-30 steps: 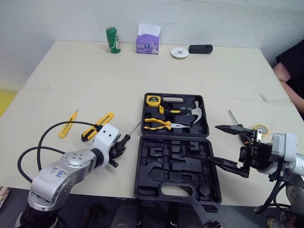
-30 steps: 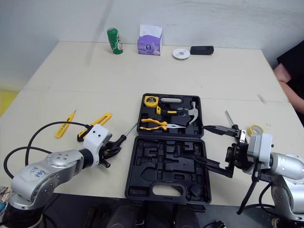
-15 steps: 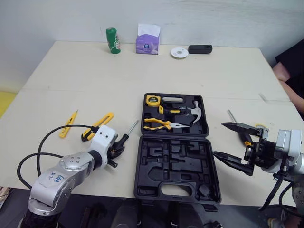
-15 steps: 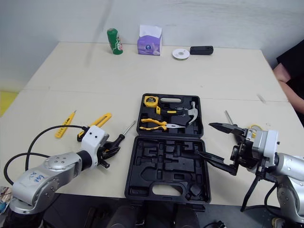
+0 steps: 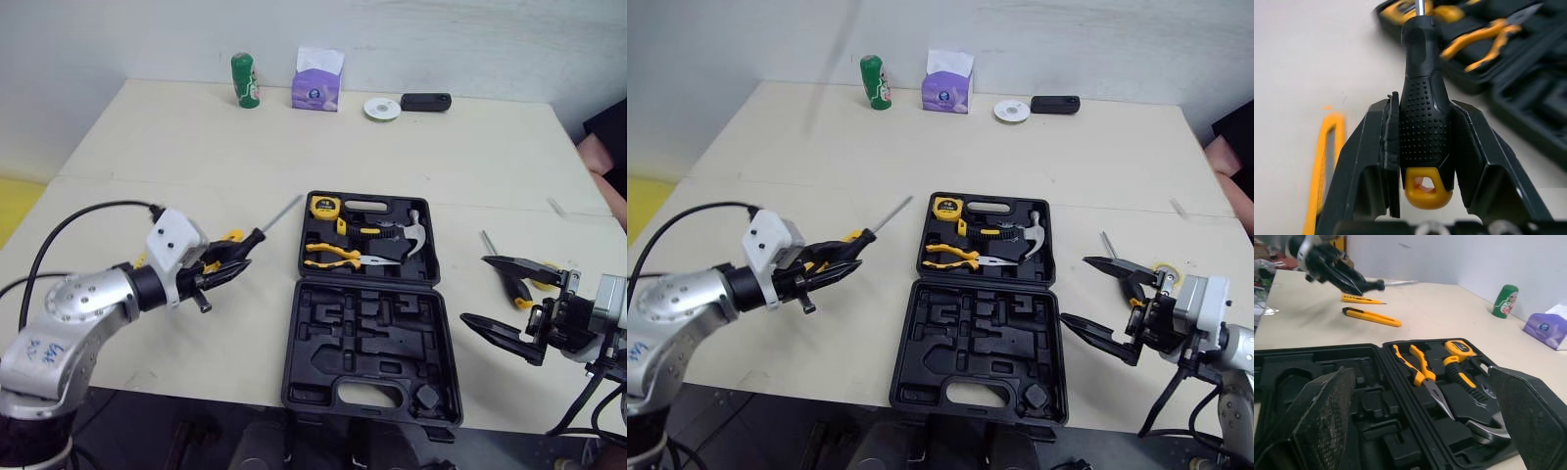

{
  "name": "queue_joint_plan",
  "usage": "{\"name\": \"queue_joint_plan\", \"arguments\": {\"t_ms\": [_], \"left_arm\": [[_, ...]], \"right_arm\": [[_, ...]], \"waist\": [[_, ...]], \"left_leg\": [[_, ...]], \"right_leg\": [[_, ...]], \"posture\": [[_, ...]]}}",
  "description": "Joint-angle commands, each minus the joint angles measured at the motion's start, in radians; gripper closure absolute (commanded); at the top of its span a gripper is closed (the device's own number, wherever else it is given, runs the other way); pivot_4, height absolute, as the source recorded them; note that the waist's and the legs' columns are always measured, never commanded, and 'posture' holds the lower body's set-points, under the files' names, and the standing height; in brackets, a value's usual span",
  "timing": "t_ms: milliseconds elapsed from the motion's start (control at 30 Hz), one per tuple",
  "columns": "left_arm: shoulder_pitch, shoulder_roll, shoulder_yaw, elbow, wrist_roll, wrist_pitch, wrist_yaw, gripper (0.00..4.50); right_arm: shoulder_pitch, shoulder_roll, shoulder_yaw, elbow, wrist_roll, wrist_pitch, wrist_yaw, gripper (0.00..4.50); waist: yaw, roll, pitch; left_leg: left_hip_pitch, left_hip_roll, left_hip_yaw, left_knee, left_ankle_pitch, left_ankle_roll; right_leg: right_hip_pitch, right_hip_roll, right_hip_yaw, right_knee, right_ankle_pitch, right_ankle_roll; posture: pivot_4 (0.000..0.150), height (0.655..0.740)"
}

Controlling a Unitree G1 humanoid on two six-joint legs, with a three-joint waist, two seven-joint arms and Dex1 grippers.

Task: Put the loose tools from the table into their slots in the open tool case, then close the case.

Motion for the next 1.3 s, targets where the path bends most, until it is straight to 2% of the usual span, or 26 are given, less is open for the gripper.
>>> {"name": "queue_joint_plan", "arguments": {"t_ms": [33,233,433,767,967,1300], "left_arm": [[-0.135,0.059,-0.121,0.044,0.005,-0.055,-0.184,3.45],[-0.432,0.055,-0.349,0.134,0.082,-0.035,-0.331,3.45],[-0.643,-0.103,-0.567,0.12,0.151,0.102,-0.306,3.45],[-0.762,-0.168,-0.799,0.213,0.369,0.131,-0.297,3.45],[-0.813,-0.225,-0.835,0.241,0.395,0.177,-0.327,3.45],[-0.763,-0.188,-0.879,0.237,0.494,0.126,-0.33,3.45]], "right_arm": [[0.008,-0.006,-0.053,0.03,0.006,-0.035,0.018,0.0],[0.032,-0.003,-0.063,0.077,-0.008,-0.076,0.05,0.0],[0.068,-0.005,-0.069,0.069,-0.023,-0.103,0.057,0.0],[0.147,-0.004,-0.097,-0.01,-0.022,-0.088,0.011,0.0],[0.175,0.001,-0.099,-0.044,-0.02,-0.081,-0.01,0.0],[0.206,0.005,-0.074,-0.178,-0.031,-0.029,-0.112,0.0]], "waist": [[-0.001,0.0,0.0],[0.0,0.0,0.001],[0.0,-0.001,0.001],[-0.001,0.0,0.001],[0.002,0.0,0.001],[0.0,0.0,0.001]], "left_leg": [[0.0,0.0,0.0,0.0,0.0,0.0],[0.0,0.0,0.002,0.0,0.003,0.005],[-0.001,0.0,0.003,0.002,0.004,0.007],[0.0,0.003,0.003,0.002,0.005,0.006],[-0.001,0.003,0.003,0.002,0.004,0.007],[-0.001,0.003,0.003,0.003,0.005,0.006]], "right_leg": [[0.0,0.0,0.0,-0.001,0.0,0.0],[0.0,0.003,0.0,0.0,0.0,0.001],[0.0,0.009,0.002,0.0,0.001,0.002],[0.0,0.012,0.004,0.0,0.001,0.001],[0.0,0.011,0.004,-0.001,0.001,0.001],[0.0,0.011,0.004,0.001,0.0,0.001]], "posture": [[0.15,0.74],[0.15,0.74],[0.15,0.74],[0.15,0.74],[0.15,0.74],[0.15,0.74]]}}
